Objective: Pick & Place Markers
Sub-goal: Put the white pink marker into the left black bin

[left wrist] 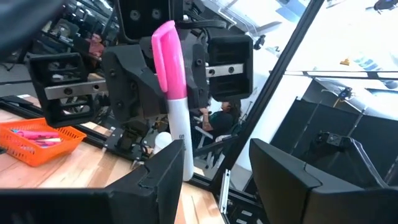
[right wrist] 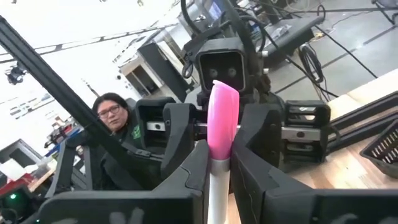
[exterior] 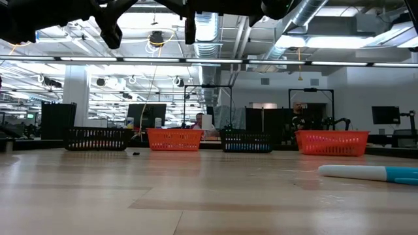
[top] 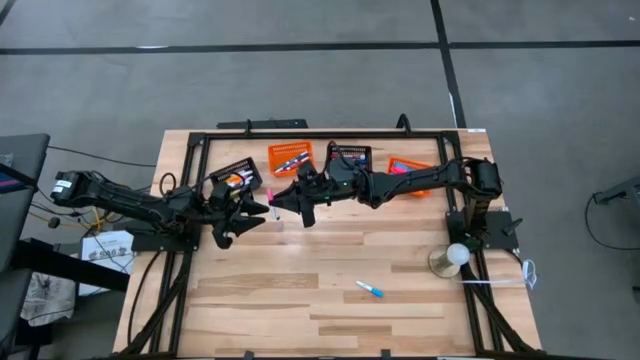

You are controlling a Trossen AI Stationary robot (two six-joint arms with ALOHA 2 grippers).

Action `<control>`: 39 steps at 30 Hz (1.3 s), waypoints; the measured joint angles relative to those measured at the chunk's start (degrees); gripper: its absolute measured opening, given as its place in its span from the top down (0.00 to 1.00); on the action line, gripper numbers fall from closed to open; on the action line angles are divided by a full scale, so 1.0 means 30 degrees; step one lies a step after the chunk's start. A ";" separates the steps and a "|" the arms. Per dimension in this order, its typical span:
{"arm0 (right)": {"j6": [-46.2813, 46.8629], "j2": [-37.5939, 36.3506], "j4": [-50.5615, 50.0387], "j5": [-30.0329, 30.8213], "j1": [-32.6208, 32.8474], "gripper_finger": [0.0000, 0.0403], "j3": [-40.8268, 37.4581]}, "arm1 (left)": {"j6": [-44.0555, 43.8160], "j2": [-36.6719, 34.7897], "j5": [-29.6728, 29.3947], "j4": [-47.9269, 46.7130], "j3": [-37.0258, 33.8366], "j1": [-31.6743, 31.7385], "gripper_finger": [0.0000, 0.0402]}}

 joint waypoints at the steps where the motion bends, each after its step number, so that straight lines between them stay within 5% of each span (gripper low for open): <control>1: 0.0001 0.0000 -0.0008 0.0108 0.0027 0.91 0.0000 | 0.0000 0.0000 -0.0069 0.0024 0.0000 0.0000 0.55; 39: -0.0157 0.0000 0.0255 0.2191 0.0829 0.90 0.0000 | -0.0508 0.1295 -0.0950 0.1371 0.0007 0.0036 0.55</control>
